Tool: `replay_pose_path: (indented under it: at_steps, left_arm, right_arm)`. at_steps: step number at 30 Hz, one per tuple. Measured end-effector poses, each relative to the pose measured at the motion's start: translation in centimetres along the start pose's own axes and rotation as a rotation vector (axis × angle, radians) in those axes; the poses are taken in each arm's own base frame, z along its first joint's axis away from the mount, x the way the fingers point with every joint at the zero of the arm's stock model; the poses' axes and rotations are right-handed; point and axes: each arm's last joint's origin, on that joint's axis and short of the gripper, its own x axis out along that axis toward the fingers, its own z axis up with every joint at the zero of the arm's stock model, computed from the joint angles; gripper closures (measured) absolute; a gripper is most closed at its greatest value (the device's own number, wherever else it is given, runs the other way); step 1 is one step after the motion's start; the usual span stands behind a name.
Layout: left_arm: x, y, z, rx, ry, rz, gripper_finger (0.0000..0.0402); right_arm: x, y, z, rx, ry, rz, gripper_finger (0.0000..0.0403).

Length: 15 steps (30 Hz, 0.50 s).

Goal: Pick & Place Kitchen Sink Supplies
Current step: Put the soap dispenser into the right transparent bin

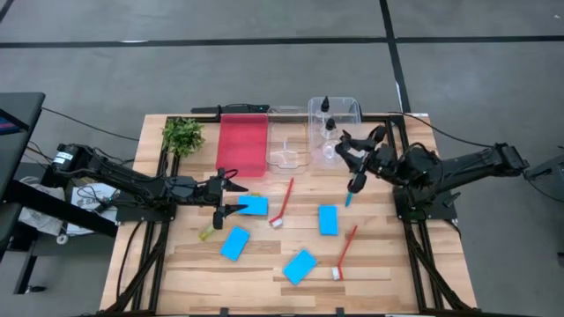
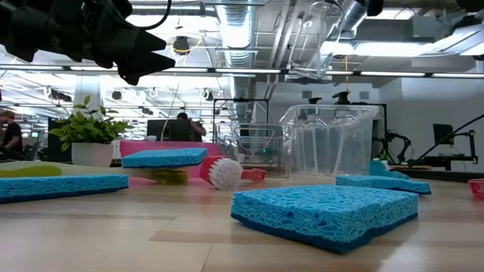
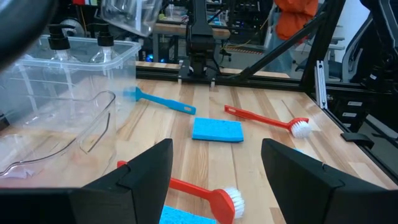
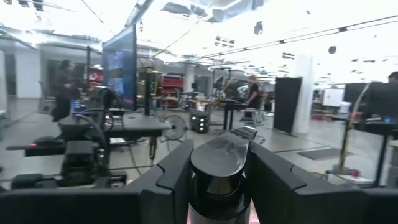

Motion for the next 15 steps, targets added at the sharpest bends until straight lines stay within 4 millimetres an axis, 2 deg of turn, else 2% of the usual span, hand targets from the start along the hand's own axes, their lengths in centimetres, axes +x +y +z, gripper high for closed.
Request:
replay_pose_path:
  at_steps: [15]
  left_arm:
    - [0.0, 0.0, 0.0, 0.000, 0.000, 0.001, 0.0153]
  right_arm:
    - [0.8, -2.2, 0.2, -0.067, -0.030, -0.179, 0.0284]
